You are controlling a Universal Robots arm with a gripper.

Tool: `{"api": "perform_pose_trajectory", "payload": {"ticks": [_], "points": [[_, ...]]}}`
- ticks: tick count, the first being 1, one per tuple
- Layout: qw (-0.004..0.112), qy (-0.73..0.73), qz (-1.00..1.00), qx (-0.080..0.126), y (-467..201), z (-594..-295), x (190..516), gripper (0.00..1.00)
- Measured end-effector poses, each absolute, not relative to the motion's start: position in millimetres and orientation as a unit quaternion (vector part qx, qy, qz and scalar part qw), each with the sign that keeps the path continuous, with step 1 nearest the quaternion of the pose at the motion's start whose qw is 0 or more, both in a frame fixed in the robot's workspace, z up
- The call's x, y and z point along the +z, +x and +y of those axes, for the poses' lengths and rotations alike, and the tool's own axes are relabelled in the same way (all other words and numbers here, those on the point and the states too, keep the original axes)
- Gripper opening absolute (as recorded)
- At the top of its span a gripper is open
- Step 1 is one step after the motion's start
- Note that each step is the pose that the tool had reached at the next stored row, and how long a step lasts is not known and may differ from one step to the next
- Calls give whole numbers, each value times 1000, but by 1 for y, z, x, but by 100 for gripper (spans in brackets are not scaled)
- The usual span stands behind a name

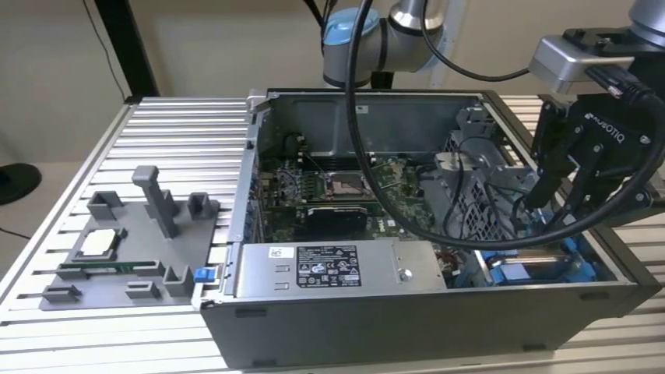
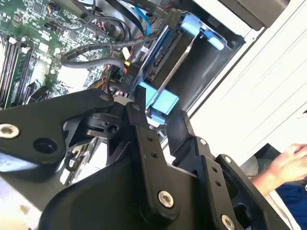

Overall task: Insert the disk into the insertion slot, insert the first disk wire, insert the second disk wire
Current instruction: 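Insert the disk into the insertion slot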

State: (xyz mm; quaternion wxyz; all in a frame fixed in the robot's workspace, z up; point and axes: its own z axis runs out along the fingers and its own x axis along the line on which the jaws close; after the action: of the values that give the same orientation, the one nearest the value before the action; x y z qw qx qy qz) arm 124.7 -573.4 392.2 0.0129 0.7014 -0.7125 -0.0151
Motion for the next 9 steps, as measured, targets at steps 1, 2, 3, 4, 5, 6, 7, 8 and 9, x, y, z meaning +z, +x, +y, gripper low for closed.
{"api": "perform_pose_trajectory", "payload": {"ticks": [1,2,3,4,5,6,7,8,9], "points": [[13,701,-713,-15,125,-573,392,100],[13,701,-712,-15,125,-573,392,100],[13,701,-712,-15,125,-573,392,100],[13,701,-712,-15,125,-573,392,100],[13,701,-712,-15,125,-573,393,100],[13,701,-713,-15,125,-573,393,100],[13,701,-713,-15,125,-573,394,100],[13,701,-713,-15,125,-573,395,100],[13,701,-713,-15,125,-573,396,100]]}}
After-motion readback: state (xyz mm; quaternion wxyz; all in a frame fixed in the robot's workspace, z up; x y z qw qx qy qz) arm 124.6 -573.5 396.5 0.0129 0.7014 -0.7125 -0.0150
